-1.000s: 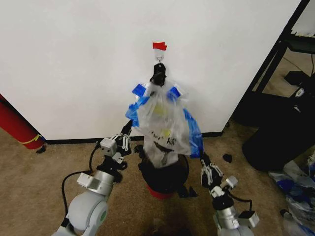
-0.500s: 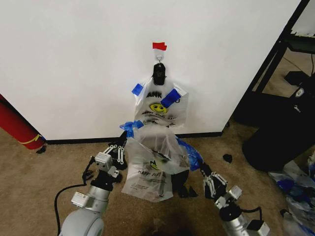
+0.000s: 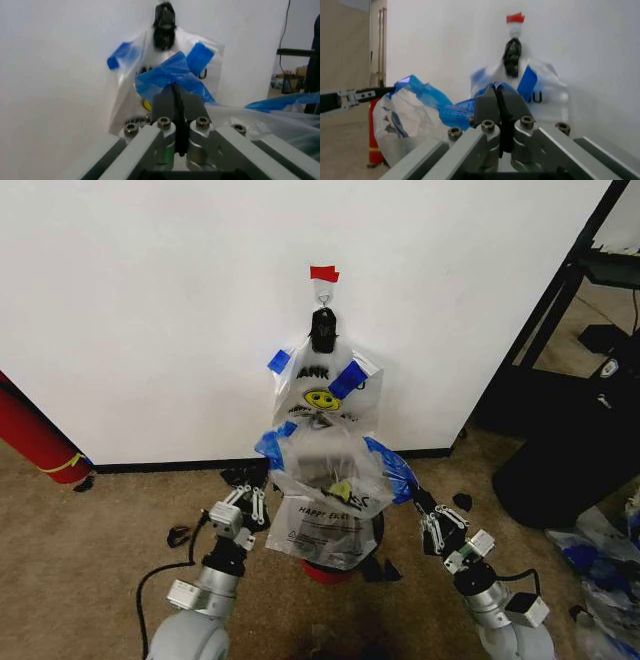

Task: Pick up the garbage bag from the wall and place it over the trash bin.

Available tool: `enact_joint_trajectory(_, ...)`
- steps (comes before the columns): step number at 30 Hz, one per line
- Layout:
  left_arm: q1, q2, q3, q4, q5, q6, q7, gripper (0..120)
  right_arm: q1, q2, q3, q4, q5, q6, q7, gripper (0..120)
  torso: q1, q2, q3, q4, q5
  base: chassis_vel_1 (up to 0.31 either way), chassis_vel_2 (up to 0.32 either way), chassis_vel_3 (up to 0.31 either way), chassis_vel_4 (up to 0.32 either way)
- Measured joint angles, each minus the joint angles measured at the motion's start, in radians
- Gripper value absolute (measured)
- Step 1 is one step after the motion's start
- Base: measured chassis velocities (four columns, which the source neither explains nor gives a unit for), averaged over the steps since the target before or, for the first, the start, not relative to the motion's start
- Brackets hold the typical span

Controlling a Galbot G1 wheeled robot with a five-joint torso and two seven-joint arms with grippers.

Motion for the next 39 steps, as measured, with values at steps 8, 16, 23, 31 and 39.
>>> enact_joint_trajectory(8, 0.000, -0.009, -0.005, 0.081, 0.038, -0.051, 0.005, 0, 0.017, 0.005, -0.013, -0.116, -0.053, 0.069, -0.066, 0, 0.000, 0.000, 0.000, -0.0001, 0.0002, 0.000, 0.000, 0.000, 0.000)
enact_joint_trajectory(16, -0.012, -0.016, -0.001, 0.156, 0.052, -0.082, 0.021, 0, 0.035, 0.000, -0.035, -0.130, -0.066, 0.074, -0.078, 0, 0.000, 0.000, 0.000, 0.0000, 0.0000, 0.000, 0.000, 0.000, 0.000)
enact_joint_trajectory(23, -0.052, -0.031, 0.011, 0.219, 0.063, -0.095, 0.032, 0, 0.079, -0.014, -0.037, -0.155, -0.090, 0.072, -0.073, 0, 0.000, 0.000, 0.000, 0.0000, 0.0001, 0.000, 0.000, 0.000, 0.000)
enact_joint_trajectory(31, -0.079, -0.010, 0.009, 0.309, 0.073, -0.124, 0.036, 0, 0.097, -0.063, -0.072, -0.199, -0.119, 0.075, -0.083, 0, 0.000, 0.000, 0.000, 0.0000, 0.0000, 0.000, 0.000, 0.000, 0.000)
enact_joint_trajectory(39, -0.108, -0.002, 0.007, 0.299, 0.066, -0.118, 0.036, 0, 0.148, -0.124, -0.092, -0.200, -0.116, 0.055, -0.064, 0, 0.000, 0.000, 0.000, 0.0000, 0.0000, 0.000, 0.000, 0.000, 0.000)
